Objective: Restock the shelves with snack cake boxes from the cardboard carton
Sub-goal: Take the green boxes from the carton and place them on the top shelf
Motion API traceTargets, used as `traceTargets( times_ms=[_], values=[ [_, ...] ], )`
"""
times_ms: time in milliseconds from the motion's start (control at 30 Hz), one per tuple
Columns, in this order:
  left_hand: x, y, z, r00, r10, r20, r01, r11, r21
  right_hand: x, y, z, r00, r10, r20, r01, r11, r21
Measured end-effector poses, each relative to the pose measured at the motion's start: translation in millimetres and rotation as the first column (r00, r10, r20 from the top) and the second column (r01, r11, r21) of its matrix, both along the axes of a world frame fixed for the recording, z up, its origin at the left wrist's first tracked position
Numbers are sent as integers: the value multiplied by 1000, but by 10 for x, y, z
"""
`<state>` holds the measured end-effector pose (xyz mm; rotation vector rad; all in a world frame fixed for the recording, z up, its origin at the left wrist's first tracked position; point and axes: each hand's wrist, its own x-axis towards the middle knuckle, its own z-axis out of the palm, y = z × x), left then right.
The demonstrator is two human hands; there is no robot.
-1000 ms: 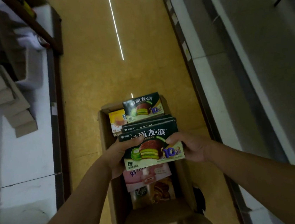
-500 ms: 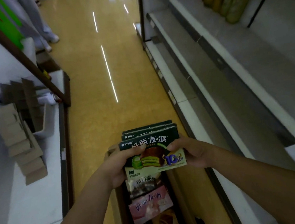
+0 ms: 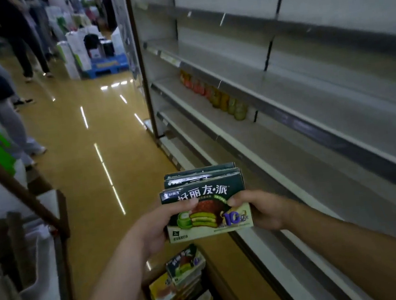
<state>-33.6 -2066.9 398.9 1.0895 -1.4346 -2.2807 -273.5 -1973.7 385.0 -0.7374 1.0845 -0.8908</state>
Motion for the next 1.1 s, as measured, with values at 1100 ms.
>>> traceTargets(
  times_ms=[1100],
  values=[
    [-1769, 1342, 3689, 768, -490, -413, 181, 784, -594, -1031, 2270, 3931, 847, -506, -164, 309, 720, -621]
  ],
)
